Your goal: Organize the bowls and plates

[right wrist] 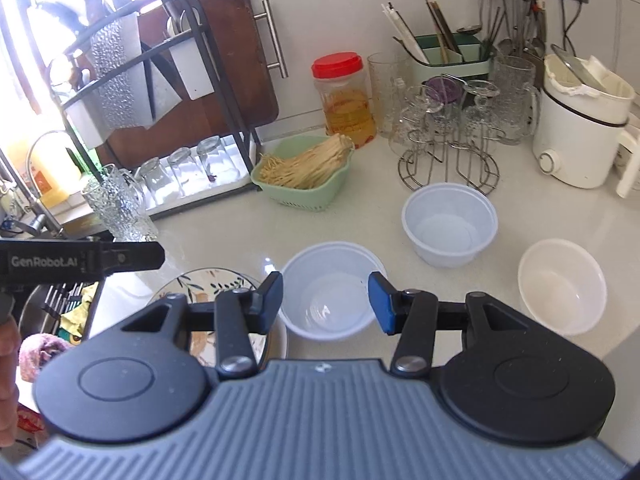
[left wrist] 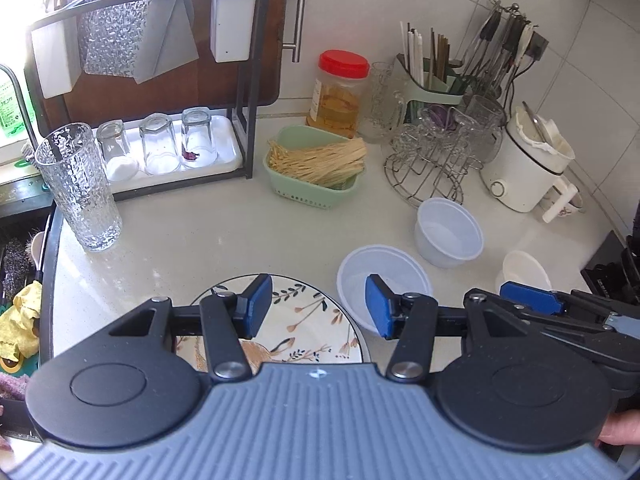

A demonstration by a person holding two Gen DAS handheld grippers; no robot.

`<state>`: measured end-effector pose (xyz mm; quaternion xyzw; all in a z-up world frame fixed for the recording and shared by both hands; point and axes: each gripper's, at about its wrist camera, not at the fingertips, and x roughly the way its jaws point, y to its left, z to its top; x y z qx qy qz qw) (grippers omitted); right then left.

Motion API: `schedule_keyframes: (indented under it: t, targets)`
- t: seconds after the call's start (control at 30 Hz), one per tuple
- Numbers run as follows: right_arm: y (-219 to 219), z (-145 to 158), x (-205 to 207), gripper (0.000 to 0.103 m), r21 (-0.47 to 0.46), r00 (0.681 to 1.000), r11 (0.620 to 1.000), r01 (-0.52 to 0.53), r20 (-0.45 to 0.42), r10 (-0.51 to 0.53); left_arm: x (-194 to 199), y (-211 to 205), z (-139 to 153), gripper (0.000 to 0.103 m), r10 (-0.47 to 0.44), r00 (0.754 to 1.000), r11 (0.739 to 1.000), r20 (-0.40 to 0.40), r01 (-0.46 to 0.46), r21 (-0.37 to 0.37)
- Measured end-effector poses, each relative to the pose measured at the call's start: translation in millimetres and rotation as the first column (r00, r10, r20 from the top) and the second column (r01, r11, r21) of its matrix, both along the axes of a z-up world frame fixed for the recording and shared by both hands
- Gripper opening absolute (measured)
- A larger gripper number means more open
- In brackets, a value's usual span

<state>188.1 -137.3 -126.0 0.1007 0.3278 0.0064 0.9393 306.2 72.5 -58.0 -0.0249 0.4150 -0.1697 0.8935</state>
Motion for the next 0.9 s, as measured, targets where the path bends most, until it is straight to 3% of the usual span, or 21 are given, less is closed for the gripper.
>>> schedule_keyframes:
  t: [0.37,0.8,0.9]
  targets:
    - [9.3,-1.1,-12.9,0.050,-0.009,1.000,1.000,0.000,0.015,0.000,-25.1,12.2,-0.3,0.058,0.001,1.000,1.000,0.013,-0.001,-0.019]
    - [-8.1,-5.5,-5.0,0.050,-0.002,1.000,1.000,0.013,0.014,-0.013,-12.1,-5.2,-4.0,0.058,-0.006,1.000,1.000,0.008,0.006,-0.019]
    - [-17.8,1.4,1.6,0.050,-0.002,1.000,1.000,0.001,0.031,-0.001,-4.7,-9.8,1.7,0.058,0.004,1.000,0.997,-0.002,-0.004,-0.080]
